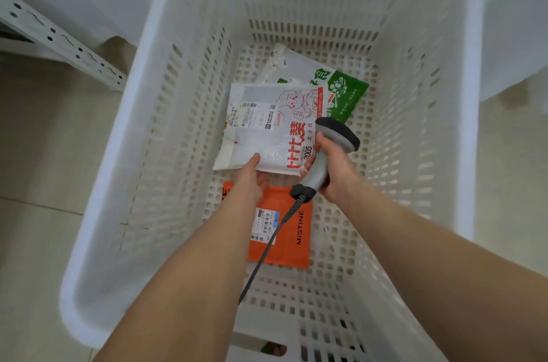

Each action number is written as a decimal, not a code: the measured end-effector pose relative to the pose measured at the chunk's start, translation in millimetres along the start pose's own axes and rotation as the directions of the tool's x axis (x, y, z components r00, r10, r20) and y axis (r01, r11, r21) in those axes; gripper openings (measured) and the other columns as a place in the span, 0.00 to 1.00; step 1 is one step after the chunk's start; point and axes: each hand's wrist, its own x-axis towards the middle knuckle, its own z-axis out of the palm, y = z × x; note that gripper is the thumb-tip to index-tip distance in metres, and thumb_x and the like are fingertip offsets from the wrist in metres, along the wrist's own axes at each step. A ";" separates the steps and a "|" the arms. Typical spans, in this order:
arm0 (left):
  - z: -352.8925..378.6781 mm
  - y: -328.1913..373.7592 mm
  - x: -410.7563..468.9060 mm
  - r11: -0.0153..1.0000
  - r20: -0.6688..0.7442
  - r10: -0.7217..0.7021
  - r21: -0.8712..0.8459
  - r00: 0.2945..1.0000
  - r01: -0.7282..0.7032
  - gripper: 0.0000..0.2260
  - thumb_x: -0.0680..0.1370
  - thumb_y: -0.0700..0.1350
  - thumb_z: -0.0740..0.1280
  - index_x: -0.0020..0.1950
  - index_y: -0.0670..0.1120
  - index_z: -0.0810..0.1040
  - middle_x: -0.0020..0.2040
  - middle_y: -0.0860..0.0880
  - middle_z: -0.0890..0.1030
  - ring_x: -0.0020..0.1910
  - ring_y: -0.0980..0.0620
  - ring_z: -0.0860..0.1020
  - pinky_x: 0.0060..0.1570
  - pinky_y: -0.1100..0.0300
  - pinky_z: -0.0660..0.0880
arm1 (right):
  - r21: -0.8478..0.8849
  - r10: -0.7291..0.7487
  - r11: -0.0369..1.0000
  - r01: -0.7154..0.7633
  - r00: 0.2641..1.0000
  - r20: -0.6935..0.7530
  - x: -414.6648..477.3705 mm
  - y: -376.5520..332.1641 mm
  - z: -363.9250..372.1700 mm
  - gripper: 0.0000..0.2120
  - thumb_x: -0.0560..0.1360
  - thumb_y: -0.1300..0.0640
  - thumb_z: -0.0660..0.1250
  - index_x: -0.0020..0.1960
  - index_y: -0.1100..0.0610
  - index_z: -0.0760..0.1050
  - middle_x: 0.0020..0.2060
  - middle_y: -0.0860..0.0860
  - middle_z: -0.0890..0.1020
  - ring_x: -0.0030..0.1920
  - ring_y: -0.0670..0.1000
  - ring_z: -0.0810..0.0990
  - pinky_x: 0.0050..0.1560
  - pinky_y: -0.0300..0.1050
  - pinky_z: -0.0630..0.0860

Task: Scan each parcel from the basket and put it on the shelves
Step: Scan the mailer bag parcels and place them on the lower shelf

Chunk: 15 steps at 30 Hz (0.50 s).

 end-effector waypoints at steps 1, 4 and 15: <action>3.6 2.6 1.1 0.999 0.009 0.013 -0.034 1.000 -0.013 0.20 0.78 0.43 0.67 0.69 0.41 0.70 0.59 0.44 0.78 0.55 0.47 0.78 0.48 0.55 0.76 | 0.000 0.000 1.000 0.000 1.000 0.003 1.1 -0.3 0.4 0.16 0.74 0.47 0.72 0.52 0.58 0.77 0.35 0.51 0.80 0.31 0.48 0.79 0.32 0.44 0.79; 14.3 13.6 3.0 0.997 -0.011 0.053 -0.063 0.999 -0.054 0.19 0.79 0.40 0.66 0.69 0.41 0.70 0.62 0.42 0.77 0.56 0.45 0.78 0.47 0.53 0.77 | -0.005 -0.008 1.000 0.008 1.000 0.008 1.2 -1.3 1.8 0.16 0.74 0.47 0.72 0.53 0.58 0.78 0.35 0.52 0.80 0.32 0.49 0.78 0.35 0.46 0.79; 19.5 66.2 -104.4 0.923 0.011 0.322 0.218 0.947 -0.317 0.13 0.77 0.32 0.61 0.59 0.41 0.73 0.56 0.41 0.78 0.54 0.42 0.78 0.58 0.47 0.76 | 0.037 -0.052 0.998 0.050 0.997 0.059 -107.5 -52.0 21.3 0.21 0.74 0.48 0.72 0.61 0.60 0.78 0.42 0.53 0.85 0.40 0.52 0.83 0.44 0.49 0.82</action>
